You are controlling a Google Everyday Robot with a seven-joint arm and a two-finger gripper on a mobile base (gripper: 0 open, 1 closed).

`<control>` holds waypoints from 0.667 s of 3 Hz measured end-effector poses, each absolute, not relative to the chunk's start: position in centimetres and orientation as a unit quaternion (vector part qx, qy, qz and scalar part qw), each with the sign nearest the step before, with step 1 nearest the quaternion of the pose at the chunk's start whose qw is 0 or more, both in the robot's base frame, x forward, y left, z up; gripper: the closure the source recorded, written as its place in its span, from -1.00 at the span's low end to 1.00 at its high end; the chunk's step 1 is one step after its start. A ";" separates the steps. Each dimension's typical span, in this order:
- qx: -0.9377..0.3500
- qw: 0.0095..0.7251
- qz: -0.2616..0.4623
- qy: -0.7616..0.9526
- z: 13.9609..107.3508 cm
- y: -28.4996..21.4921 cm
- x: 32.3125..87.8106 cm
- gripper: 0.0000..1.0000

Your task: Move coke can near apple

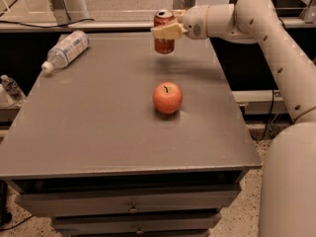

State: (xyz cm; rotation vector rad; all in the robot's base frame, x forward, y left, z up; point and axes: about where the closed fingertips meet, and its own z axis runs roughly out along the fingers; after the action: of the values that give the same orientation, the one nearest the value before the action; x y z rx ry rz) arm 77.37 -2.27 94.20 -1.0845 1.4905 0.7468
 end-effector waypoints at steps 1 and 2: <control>-0.456 0.552 0.313 0.624 96.2 -3.4 75.6 1.00; -0.457 0.556 0.314 0.619 97.8 -4.0 72.9 1.00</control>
Offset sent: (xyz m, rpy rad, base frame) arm -0.0875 -0.0279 0.0512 0.0198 -0.0265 0.0051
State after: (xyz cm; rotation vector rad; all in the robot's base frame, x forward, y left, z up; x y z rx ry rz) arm 72.92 -4.02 97.81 -1.0795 1.4619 0.7425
